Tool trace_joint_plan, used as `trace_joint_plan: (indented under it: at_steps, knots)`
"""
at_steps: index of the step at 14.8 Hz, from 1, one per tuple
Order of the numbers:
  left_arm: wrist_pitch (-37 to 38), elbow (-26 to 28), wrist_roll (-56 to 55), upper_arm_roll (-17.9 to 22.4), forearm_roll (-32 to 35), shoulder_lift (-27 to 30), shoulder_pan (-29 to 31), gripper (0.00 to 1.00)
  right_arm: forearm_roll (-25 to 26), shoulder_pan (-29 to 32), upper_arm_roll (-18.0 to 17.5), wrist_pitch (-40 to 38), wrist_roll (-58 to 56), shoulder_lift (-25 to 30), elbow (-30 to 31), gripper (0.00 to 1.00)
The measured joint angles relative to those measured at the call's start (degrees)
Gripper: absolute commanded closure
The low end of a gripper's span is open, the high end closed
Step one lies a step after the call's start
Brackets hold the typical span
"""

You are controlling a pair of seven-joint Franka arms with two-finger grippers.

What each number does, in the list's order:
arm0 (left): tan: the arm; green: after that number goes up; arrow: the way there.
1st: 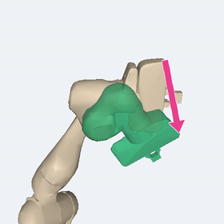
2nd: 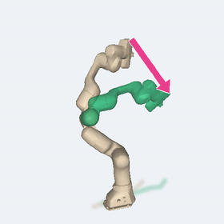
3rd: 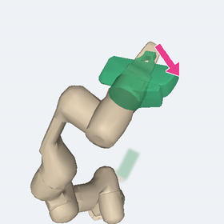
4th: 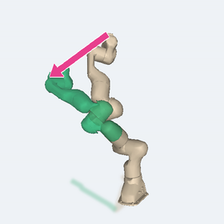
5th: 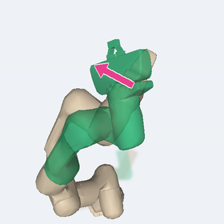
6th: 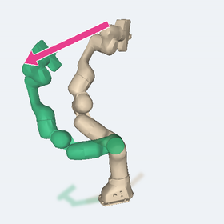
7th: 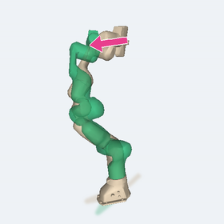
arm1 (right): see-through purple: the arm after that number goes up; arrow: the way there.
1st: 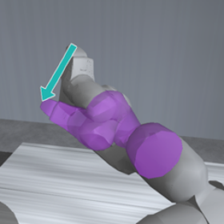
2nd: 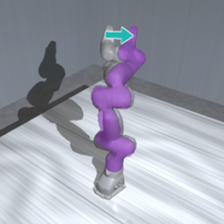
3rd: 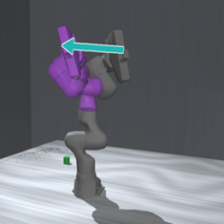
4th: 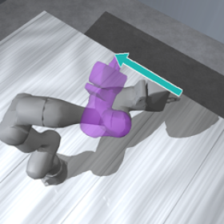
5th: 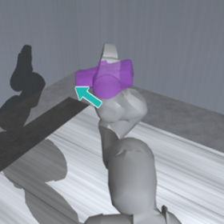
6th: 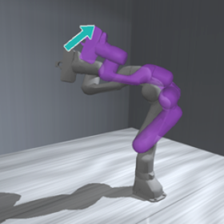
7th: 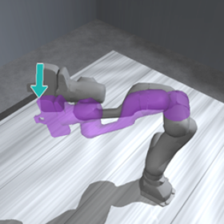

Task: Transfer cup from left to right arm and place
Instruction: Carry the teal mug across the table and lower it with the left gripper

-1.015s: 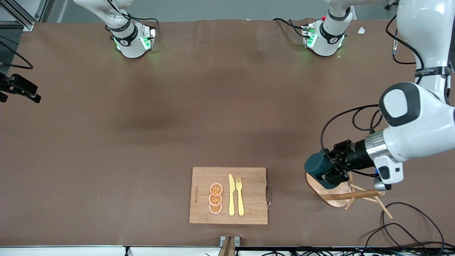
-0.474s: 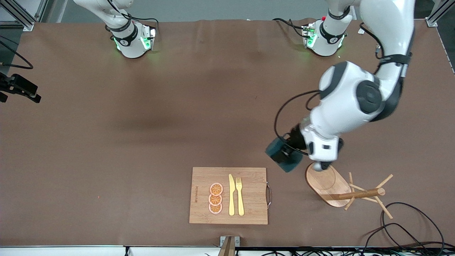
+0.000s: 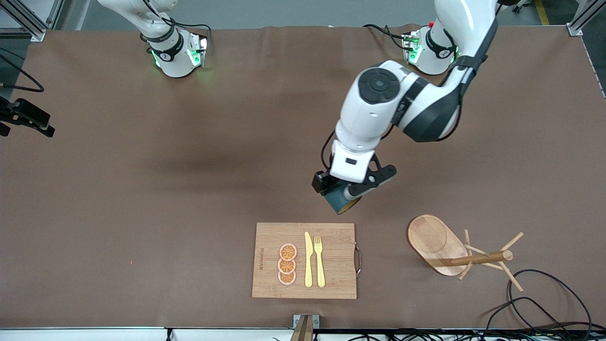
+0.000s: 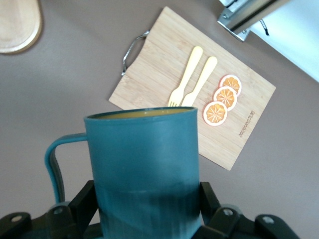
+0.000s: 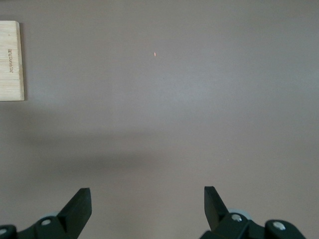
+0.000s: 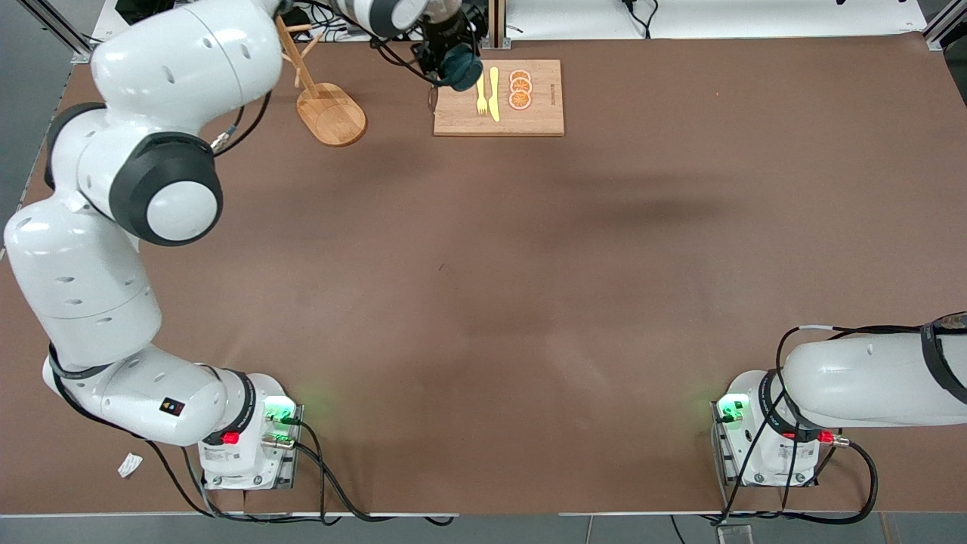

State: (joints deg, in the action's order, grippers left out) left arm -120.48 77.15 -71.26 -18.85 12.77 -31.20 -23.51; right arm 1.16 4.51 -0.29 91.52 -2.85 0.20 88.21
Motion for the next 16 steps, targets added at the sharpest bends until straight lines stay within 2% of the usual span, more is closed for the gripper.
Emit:
trace_joint_plan:
  at_steps: [7,12,16]
  knots:
    - [-3.23,0.13,-0.13,0.23,11.45,-3.53,-7.19,0.30,0.00,0.01,0.02,0.00,0.00,0.00,0.04,0.00]
    - [-3.55,0.22,-6.25,0.31,22.62,-5.52,-13.57,0.30,0.00,0.02,0.03,0.00,0.00,0.00,0.07,0.00]
    - [-3.63,0.26,-15.52,0.39,30.95,-7.30,-18.38,0.30,0.00,0.02,0.03,0.00,0.00,0.00,0.08,0.00]
